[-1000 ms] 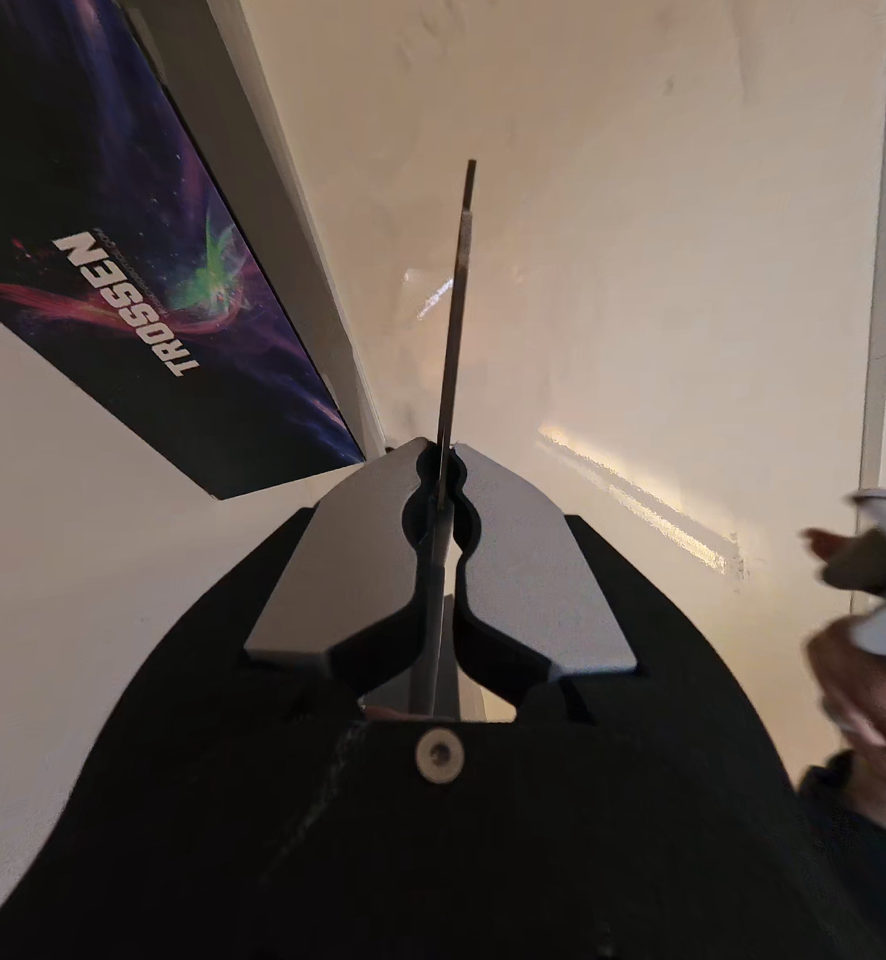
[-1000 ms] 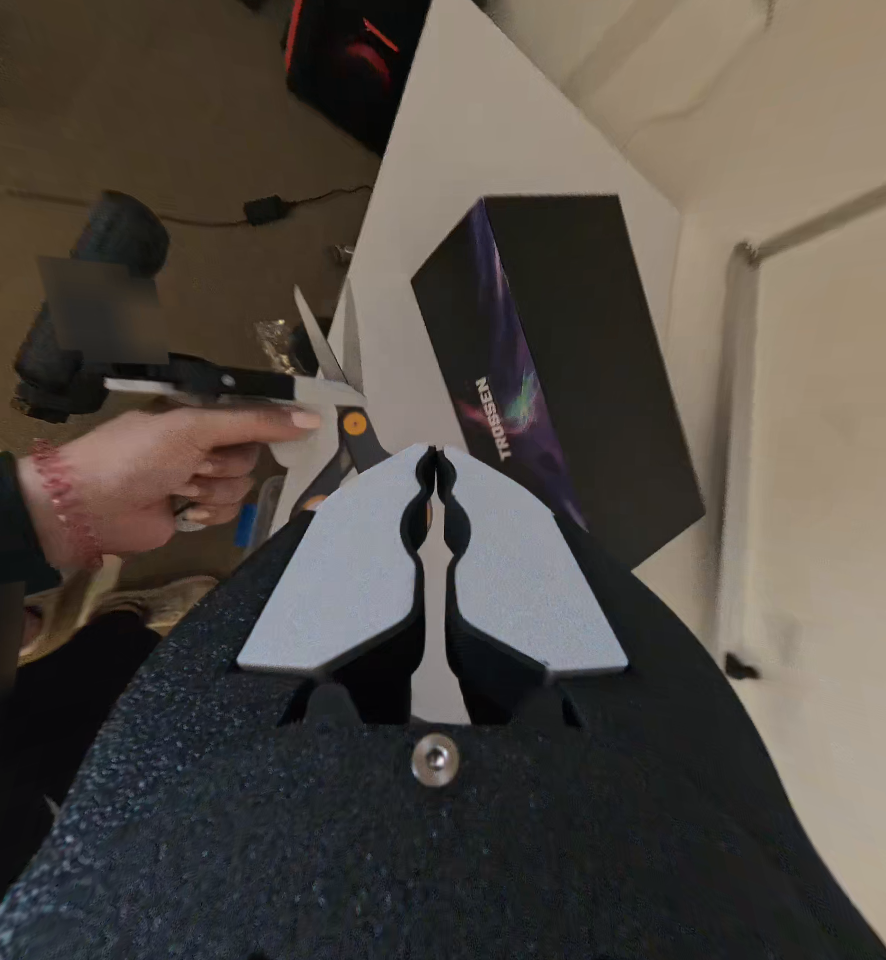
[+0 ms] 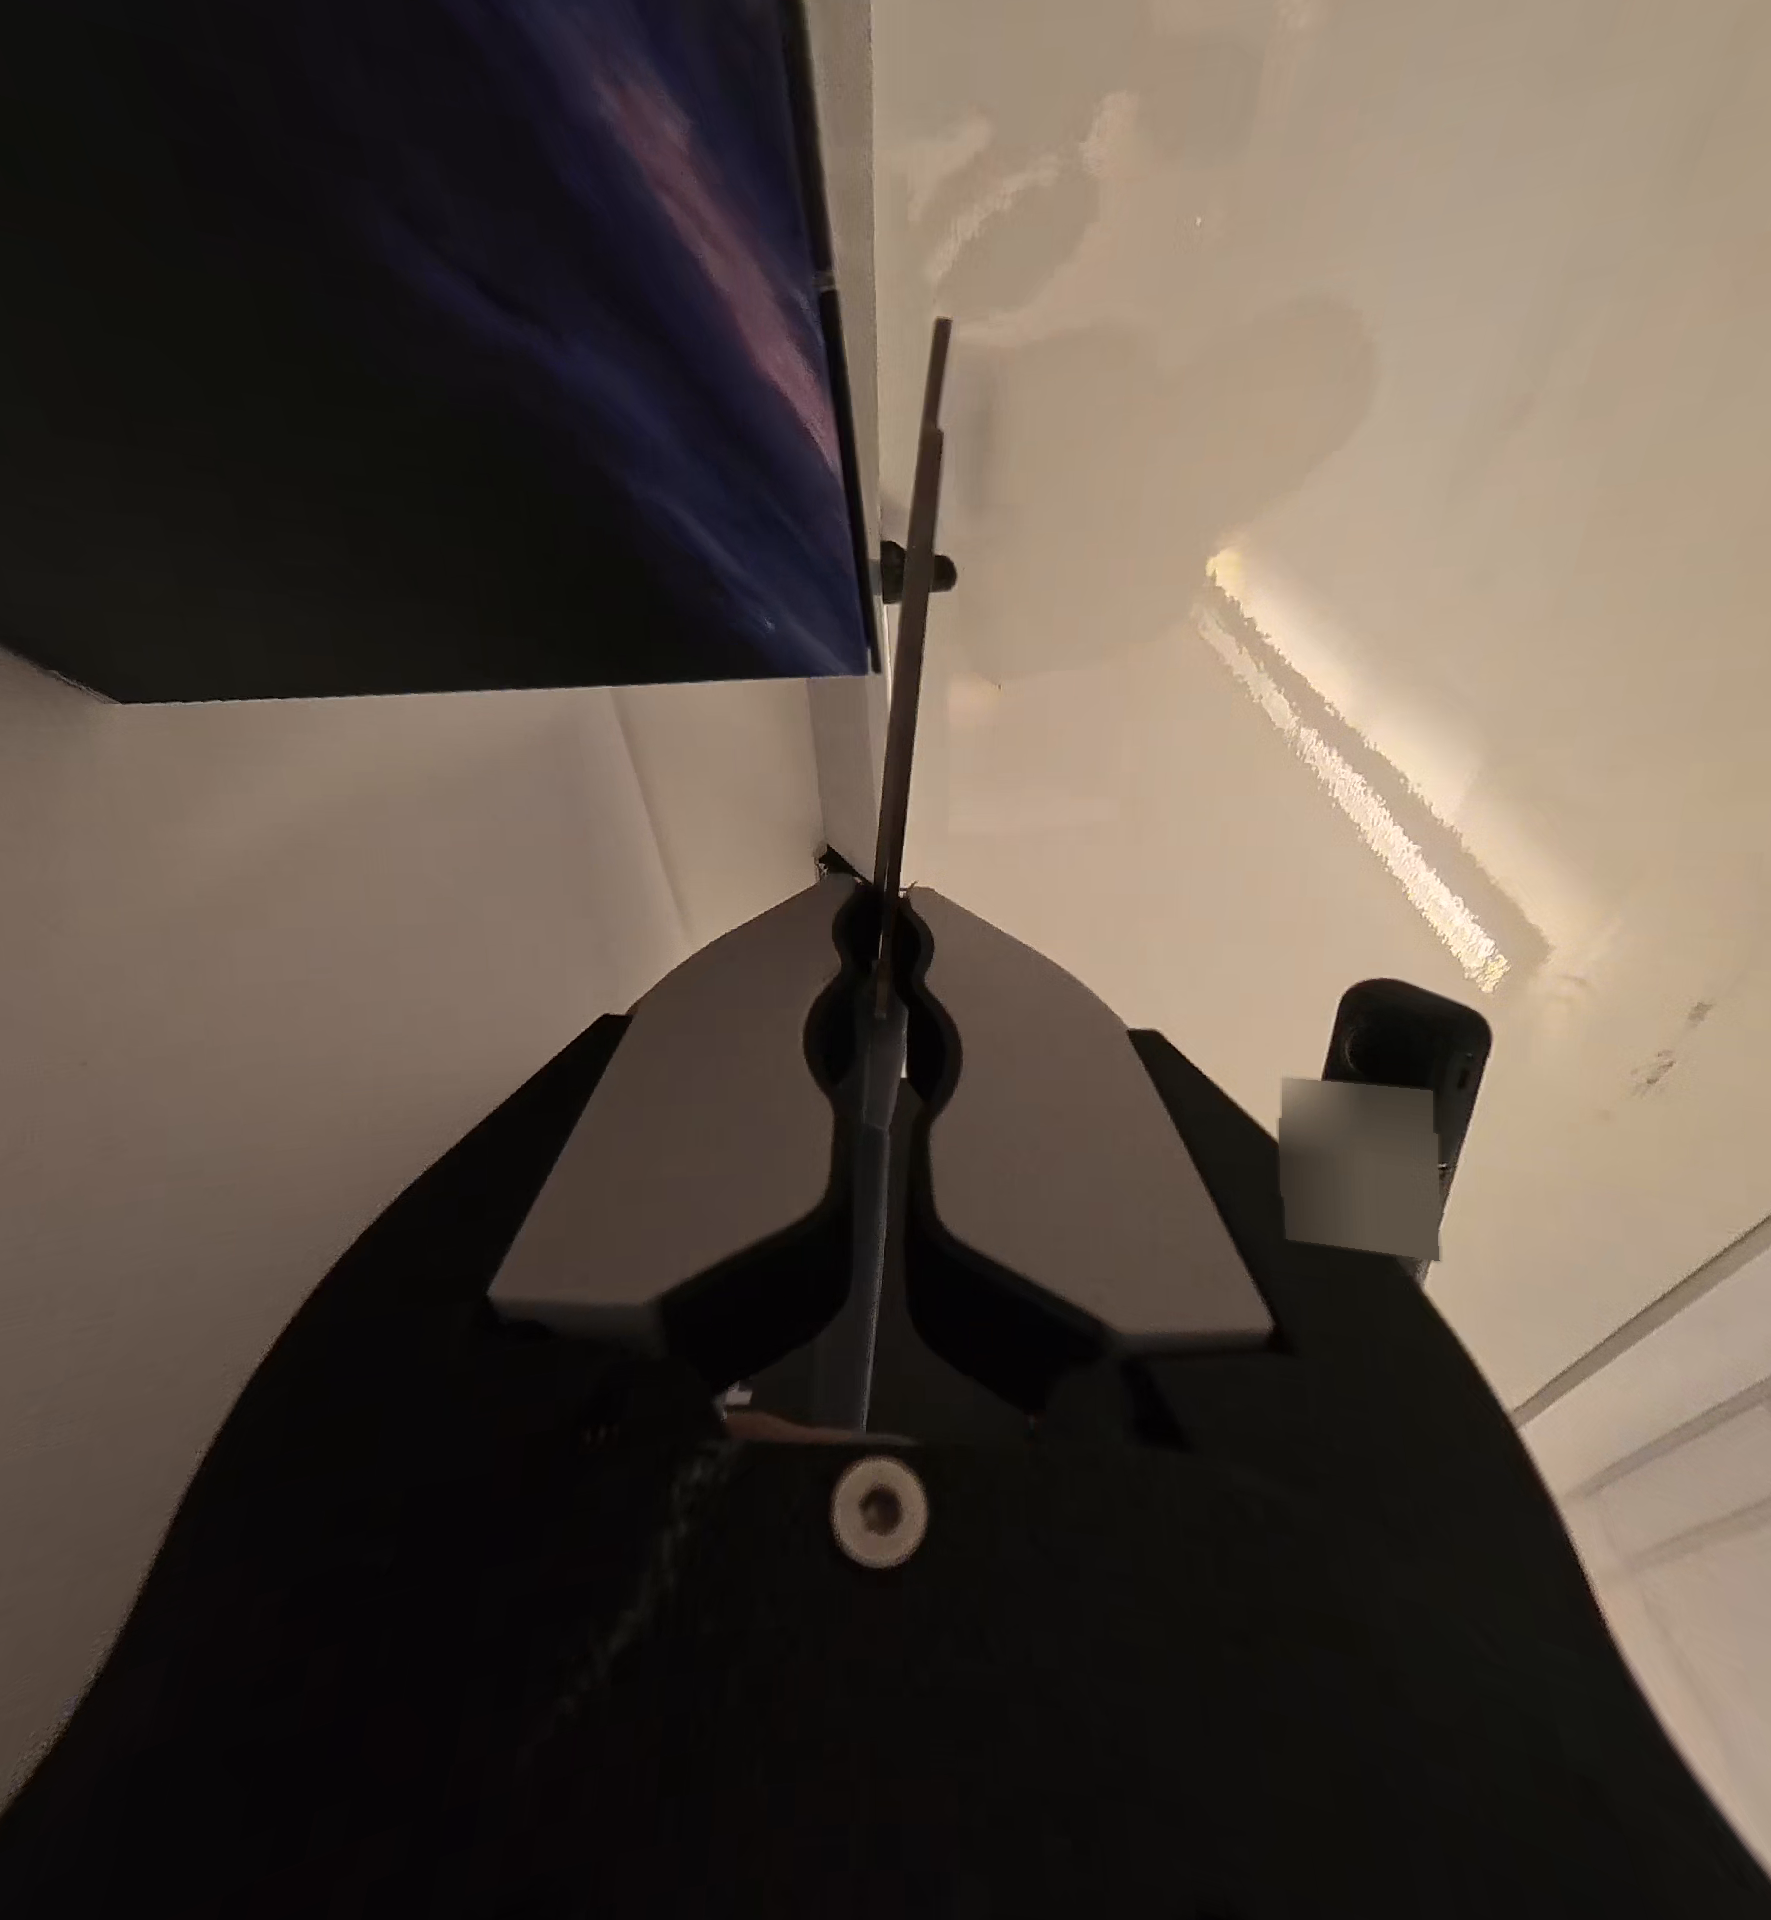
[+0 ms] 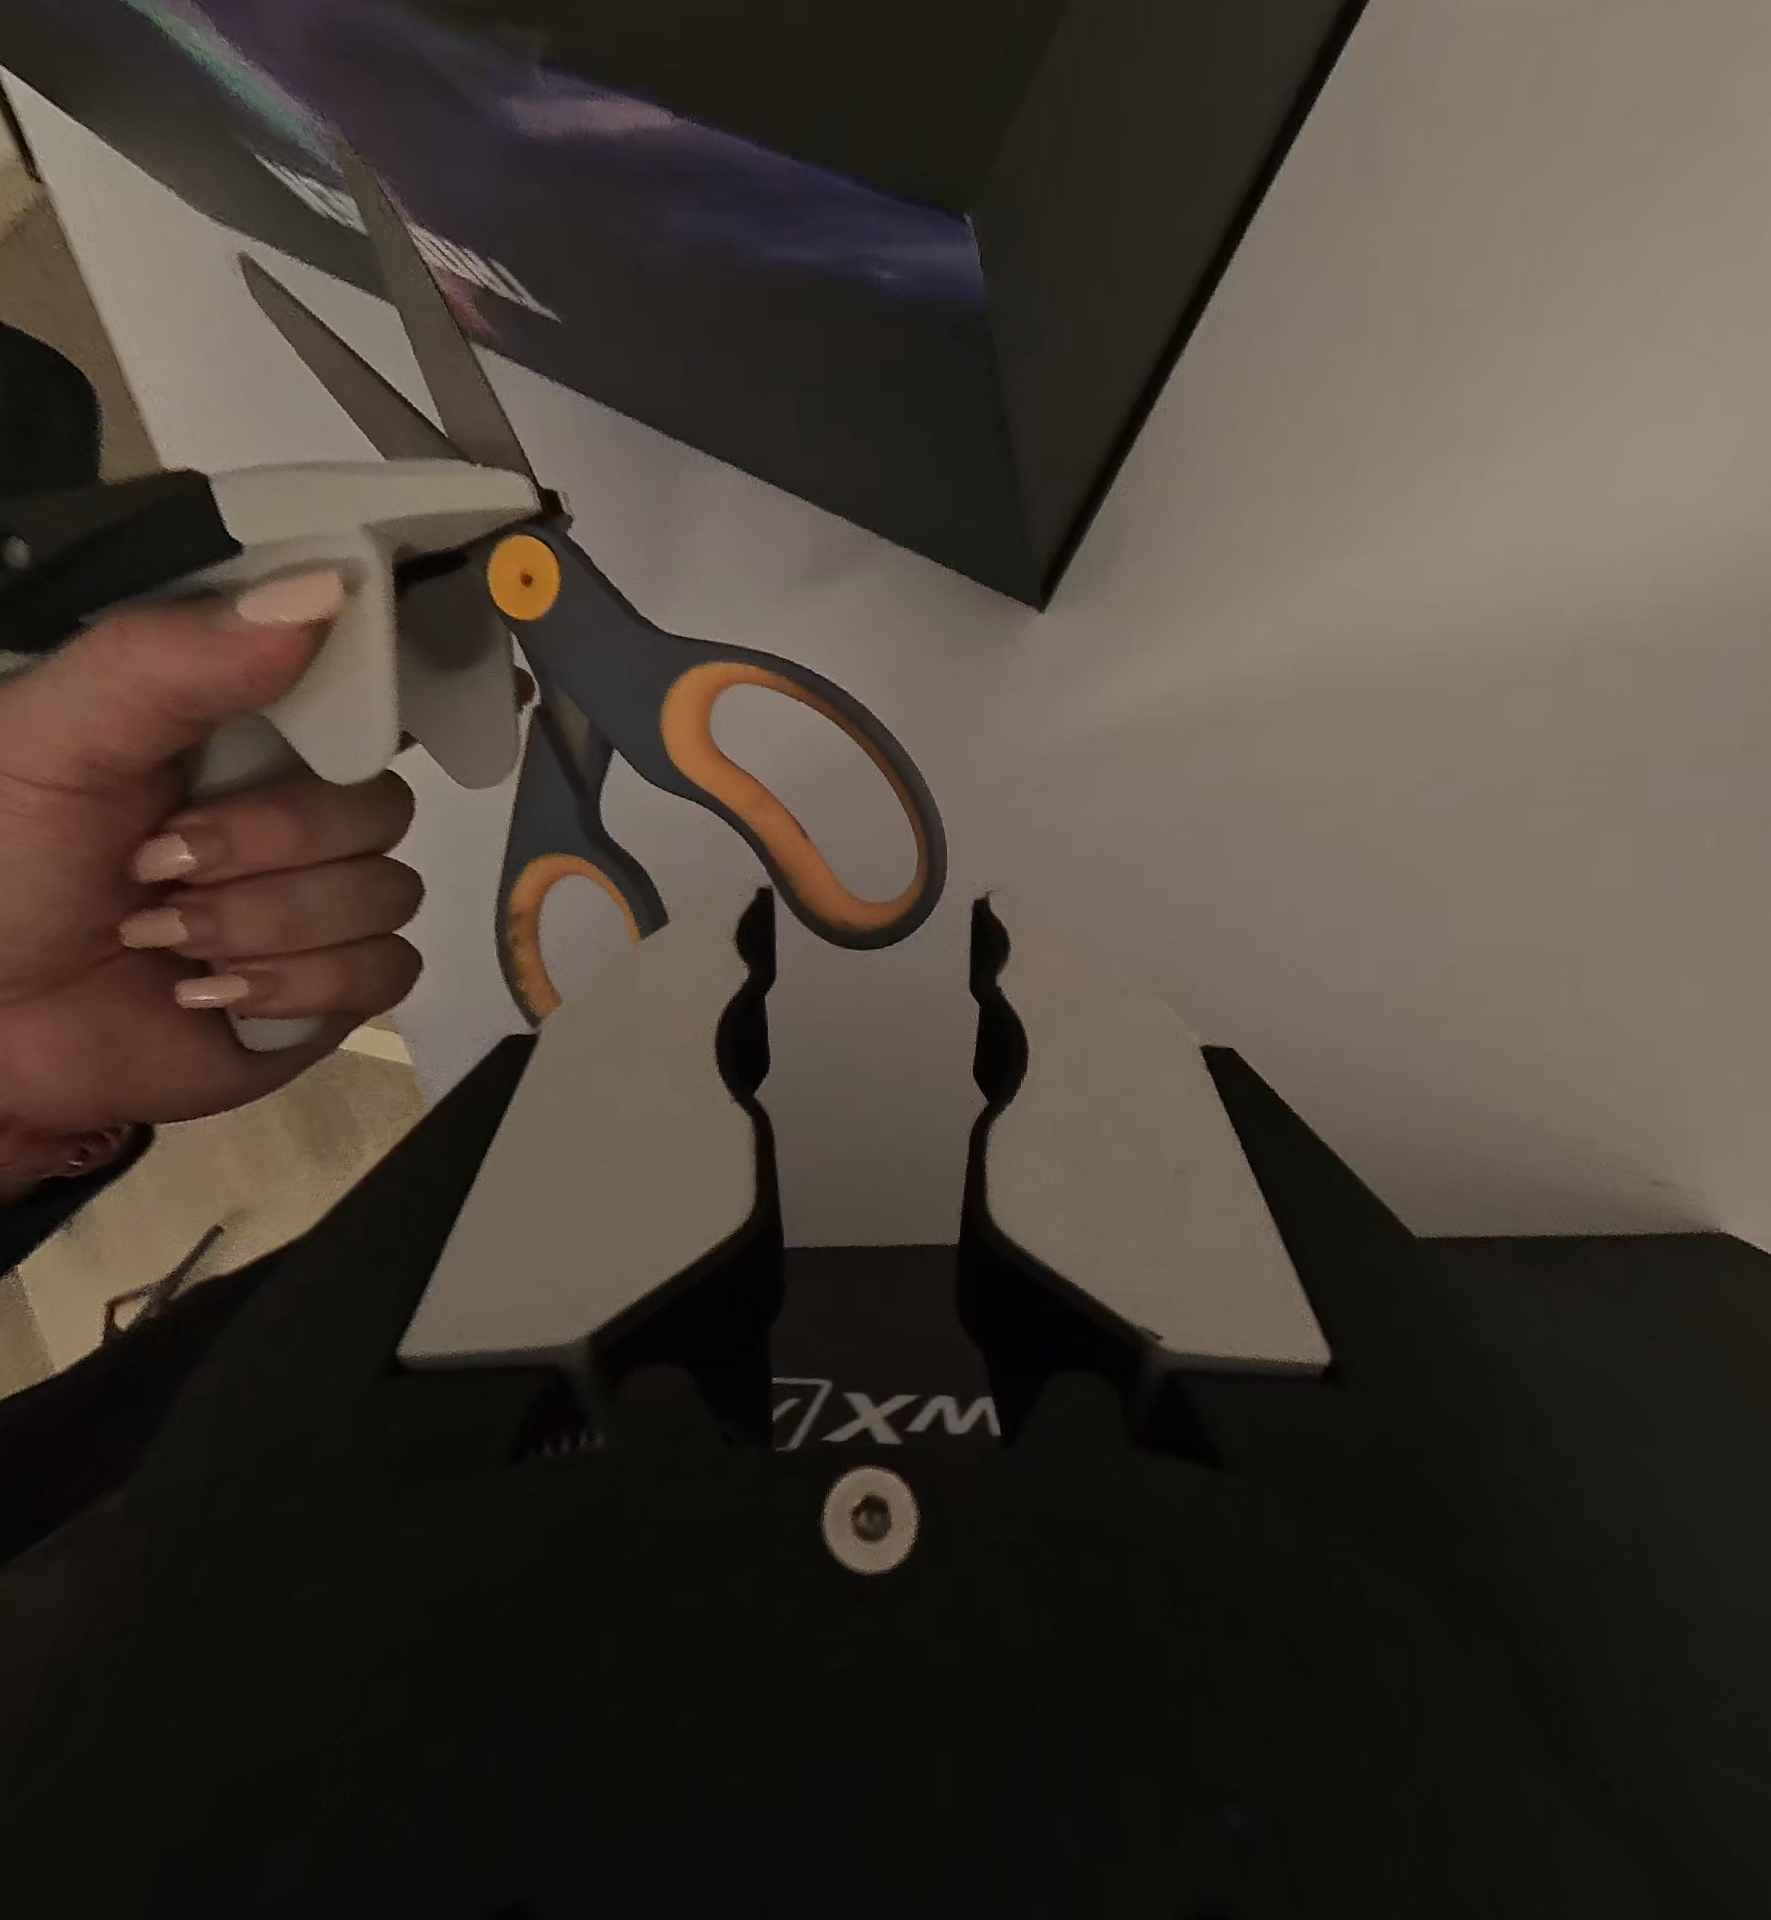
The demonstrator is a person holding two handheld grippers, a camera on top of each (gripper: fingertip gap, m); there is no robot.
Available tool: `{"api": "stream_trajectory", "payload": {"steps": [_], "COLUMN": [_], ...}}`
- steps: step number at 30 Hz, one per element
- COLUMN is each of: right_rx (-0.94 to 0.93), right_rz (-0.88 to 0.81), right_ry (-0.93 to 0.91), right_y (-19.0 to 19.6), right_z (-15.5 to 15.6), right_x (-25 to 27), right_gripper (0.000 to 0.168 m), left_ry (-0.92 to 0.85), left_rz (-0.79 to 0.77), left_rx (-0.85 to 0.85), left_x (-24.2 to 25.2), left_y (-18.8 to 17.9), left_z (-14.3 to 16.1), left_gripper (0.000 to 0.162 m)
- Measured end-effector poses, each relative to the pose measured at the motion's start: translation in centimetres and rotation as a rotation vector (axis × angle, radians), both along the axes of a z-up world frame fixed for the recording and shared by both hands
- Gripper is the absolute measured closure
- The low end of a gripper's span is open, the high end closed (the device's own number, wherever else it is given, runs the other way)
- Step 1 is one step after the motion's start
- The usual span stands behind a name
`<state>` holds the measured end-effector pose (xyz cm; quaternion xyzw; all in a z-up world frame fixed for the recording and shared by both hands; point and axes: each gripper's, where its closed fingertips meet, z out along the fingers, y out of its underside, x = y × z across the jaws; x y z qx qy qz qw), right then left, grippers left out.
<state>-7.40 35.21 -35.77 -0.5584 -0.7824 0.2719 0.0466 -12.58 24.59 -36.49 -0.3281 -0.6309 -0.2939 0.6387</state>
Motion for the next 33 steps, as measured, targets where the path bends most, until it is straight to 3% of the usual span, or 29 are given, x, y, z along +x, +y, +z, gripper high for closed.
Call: {"api": "stream_trajectory", "payload": {"steps": [5, 14, 33], "right_rx": [0.004, 0.062, 0.029], "right_rz": [0.003, 0.007, -0.019], "right_ry": [-0.046, -0.097, -0.082], "right_y": [0.3, 1.2, 1.5], "right_z": [-1.6, -4.0, -2.6], "right_x": [-1.6, -3.4, -3.5], "right_gripper": [0.133, 0.158, 0.160], "left_ry": [-0.009, -0.033, -0.056], "left_rz": [-0.020, -0.028, -0.031], "left_rx": [0.029, 0.037, 0.128], "left_x": [-1.2, -2.8, -3.4], "left_y": [1.1, 1.0, 1.5], "left_z": [0.1, -0.8, -0.4], "left_gripper": [0.160, 0.161, 0.161]}}
